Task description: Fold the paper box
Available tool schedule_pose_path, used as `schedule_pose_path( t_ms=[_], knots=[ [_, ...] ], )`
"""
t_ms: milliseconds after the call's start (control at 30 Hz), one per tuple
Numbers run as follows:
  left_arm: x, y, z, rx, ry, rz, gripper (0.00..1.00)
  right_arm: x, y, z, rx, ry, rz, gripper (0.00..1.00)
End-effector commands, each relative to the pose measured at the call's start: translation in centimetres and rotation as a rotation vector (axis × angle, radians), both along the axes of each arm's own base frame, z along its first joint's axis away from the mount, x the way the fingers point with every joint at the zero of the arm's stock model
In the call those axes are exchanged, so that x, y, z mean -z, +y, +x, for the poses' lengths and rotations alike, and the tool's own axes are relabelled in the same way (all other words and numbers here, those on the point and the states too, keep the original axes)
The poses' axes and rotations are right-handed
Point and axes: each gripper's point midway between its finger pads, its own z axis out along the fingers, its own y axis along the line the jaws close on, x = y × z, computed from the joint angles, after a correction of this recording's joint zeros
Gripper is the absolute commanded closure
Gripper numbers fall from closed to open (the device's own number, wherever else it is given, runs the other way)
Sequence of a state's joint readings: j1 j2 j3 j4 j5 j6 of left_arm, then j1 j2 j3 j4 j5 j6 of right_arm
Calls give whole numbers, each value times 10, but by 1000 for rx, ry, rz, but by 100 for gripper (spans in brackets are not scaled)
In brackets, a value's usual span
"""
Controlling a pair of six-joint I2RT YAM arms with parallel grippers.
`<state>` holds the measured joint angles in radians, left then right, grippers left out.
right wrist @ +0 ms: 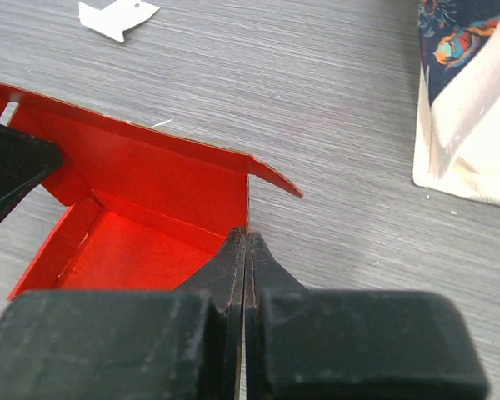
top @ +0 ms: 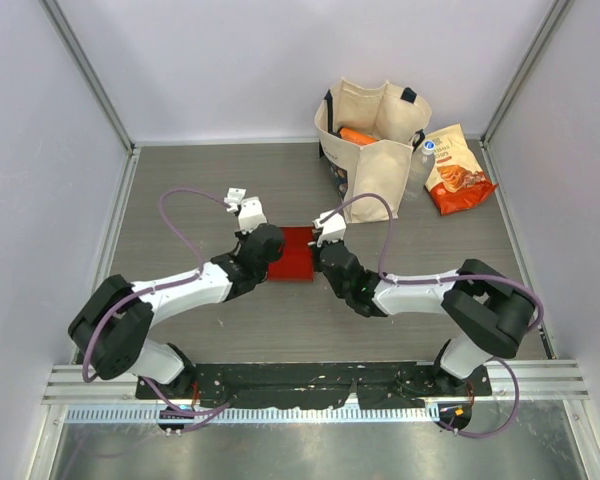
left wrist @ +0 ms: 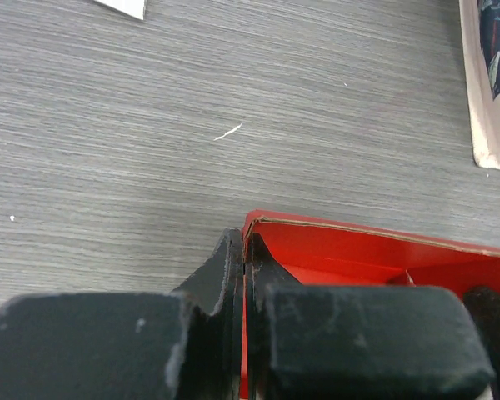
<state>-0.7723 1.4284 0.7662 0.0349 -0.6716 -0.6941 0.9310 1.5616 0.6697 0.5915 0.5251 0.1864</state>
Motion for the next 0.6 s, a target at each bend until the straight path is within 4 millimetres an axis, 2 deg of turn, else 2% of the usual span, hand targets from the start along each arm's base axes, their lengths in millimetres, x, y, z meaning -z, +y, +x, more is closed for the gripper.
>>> schedule_pose_path(
  t_ms=[0, 233, 400, 567],
  knots=[
    [-19, -3, 17, -103, -151, -147, 100, -30, -5, 10, 232, -113, 130, 100],
    [-2, 1, 8, -99, -194, -201, 100, -18, -17, -3, 342, -156, 155, 100],
    [6, 7, 1, -89, -195, -182, 100, -11, -19, -10, 346, -162, 169, 100],
    [9, 4, -2, -64, -190, -173, 100, -1, -16, -14, 322, -137, 208, 100]
  ],
)
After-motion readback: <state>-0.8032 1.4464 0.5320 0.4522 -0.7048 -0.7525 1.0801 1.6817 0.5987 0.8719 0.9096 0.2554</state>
